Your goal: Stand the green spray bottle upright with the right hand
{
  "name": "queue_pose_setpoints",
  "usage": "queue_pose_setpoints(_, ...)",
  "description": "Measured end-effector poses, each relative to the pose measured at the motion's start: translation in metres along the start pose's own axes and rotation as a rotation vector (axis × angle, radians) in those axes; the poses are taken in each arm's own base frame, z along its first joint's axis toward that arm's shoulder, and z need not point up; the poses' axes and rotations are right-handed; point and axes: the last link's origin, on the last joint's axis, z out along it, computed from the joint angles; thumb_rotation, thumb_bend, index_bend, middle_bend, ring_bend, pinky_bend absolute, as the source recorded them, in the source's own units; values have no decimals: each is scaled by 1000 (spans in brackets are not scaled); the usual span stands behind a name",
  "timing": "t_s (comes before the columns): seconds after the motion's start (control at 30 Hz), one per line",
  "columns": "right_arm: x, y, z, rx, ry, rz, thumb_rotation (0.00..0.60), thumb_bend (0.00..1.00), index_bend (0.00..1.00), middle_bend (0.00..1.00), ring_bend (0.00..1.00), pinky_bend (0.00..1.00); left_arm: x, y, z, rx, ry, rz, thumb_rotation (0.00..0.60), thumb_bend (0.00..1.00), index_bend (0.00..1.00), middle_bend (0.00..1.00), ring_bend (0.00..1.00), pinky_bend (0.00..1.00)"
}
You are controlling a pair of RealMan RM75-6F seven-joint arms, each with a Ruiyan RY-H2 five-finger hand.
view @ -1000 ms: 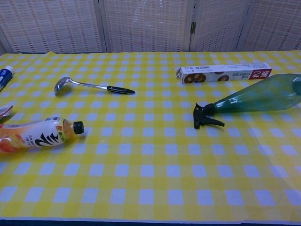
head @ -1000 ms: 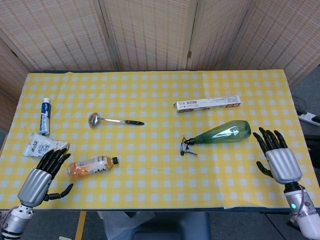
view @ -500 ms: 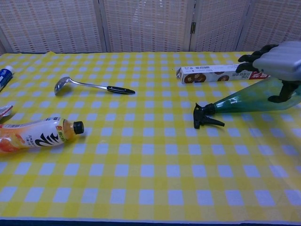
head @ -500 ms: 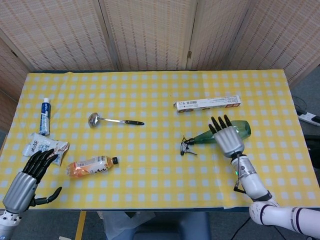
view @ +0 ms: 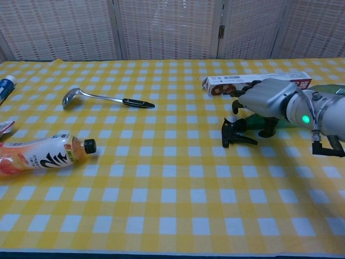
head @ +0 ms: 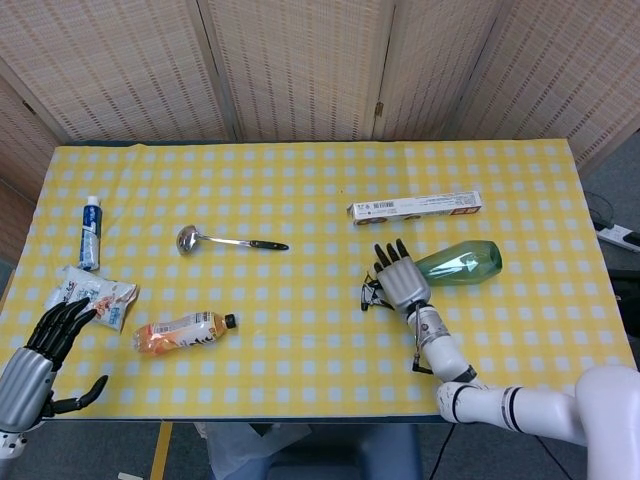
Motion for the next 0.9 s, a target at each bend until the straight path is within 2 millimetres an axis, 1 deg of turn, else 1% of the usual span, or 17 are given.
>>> queue_pose_setpoints(0.13,-5,5,3,-10,-9,5,600,349,273,0,0,0,0,1,0,-5,0,4,245,376,0,52,61,14)
queue_pose_setpoints(0.3,-11,10,9,-26,-7,27,600,350,344,4,6,0,-2,1,1,1,-7,12,248,376,0,51,60,13)
queue_pose_setpoints(0.4,-12,10,13,-36,14,30,600,350,435,66,89,0,-2,0,1,2,-7,9,246,376,0,49,60,13)
queue_pose_setpoints(0.43,-13,10,15,-40,23,25,600,351,456,78,98,0,-2,-1,1,6,-7,9,244,376,0,49,60,13)
queue_pose_setpoints(0.57,-13,7,20,-52,74,4,600,350,608,141,144,0,1,-4,2,22,6,1,244,376,0,44,60,13)
queue_pose_setpoints(0.67,-10,5,21,-50,120,4,600,350,714,188,150,0,4,-7,1,31,21,2,244,376,0,37,59,10)
queue_pose_setpoints(0.77,-8,5,19,-48,167,22,600,349,756,212,153,0,3,-5,1,25,19,6,243,376,0,32,59,2)
queue_pose_setpoints(0.9,0,10,10,-39,243,69,600,349,803,242,177,0,1,-4,1,20,11,19,242,376,0,31,59,2)
